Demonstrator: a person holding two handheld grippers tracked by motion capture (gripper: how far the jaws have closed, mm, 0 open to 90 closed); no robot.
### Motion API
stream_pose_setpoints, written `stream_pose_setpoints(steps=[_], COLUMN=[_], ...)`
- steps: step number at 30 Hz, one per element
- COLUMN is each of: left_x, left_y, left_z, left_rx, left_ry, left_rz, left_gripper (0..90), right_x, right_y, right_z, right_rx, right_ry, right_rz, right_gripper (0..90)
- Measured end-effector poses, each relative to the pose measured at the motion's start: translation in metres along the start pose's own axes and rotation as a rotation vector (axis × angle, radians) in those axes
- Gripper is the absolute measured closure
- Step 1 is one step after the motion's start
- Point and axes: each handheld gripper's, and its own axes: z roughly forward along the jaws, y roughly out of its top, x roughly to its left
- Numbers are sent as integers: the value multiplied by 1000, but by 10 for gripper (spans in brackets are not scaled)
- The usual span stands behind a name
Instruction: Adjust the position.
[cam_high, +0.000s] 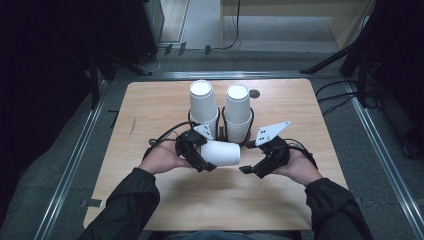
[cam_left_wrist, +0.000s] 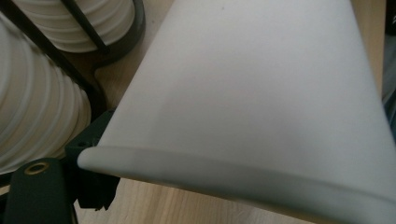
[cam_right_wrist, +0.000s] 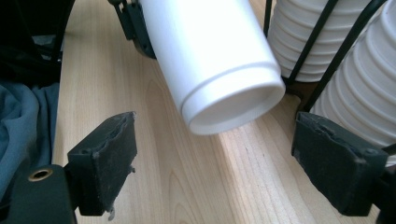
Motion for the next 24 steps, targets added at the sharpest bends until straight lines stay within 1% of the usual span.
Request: stream_pose_setpoints(steps=[2, 3, 4, 5, 6, 8, 10, 11, 12, 13, 14, 16, 17, 18, 19, 20, 21, 22, 23, 24], left_x=[-1, -1, -1, -1, -1, -3, -7, -9, -9, -10, -12, -14, -15, -15, -16, -17, -17, -18, -18, -21], left_y=[1, 3, 7, 7, 9, 12, 15, 16, 16, 16, 16, 15, 15, 16, 16, 17, 17, 18, 18, 18], left_z=[2, 3, 6, 6, 7, 10, 12, 15, 15, 15, 16, 18, 19, 20, 21, 22, 22, 24, 24, 26], left_rx=[6, 17, 34, 34, 42, 52, 59, 68, 68, 67, 72, 89, 96, 104, 101, 109, 109, 110, 110, 108], left_ry=[3, -2, -14, -14, -24, -27, -9, -12, -12, -28, -28, -20, -17, -24, -21, -26, -26, -29, -29, -33], left_rz=[8, 5, 17, 17, 16, 27, 32, 42, 42, 34, 32, 40, 43, 46, 47, 48, 48, 49, 49, 50], left_gripper=[114, 114, 114, 114, 114, 114, 113, 113, 113, 113, 113, 113, 112, 112, 112, 111, 111, 110, 110, 109], right_x=[0, 0, 0, 0, 0, 1, 1, 0, 0, 1, 0, 1, 2, 2, 3, 4, 4, 6, 6, 8], right_y=[0, 1, 1, 1, 1, 2, 2, 2, 2, 1, 1, 1, 2, 2, 2, 4, 4, 4, 4, 5], right_z=[1, 2, 4, 4, 5, 9, 10, 13, 13, 15, 20, 22, 26, 26, 29, 34, 34, 38, 38, 42], right_rx=[0, 3, 7, 7, 12, 30, 34, 45, 45, 57, 76, 84, 96, 96, 103, 112, 112, 129, 129, 142], right_ry=[0, 1, -1, -1, -3, -2, 0, 0, 0, -1, 3, 2, 11, 11, 14, 19, 19, 15, 15, 13], right_rz=[-2, 0, -10, -10, -11, -23, -30, -41, -41, -43, -60, -61, -74, -74, -71, -84, -84, -94, -94, -102], right_gripper=[143, 142, 142, 142, 141, 141, 141, 141, 141, 141, 141, 142, 142, 142, 142, 142, 142, 143, 143, 144])
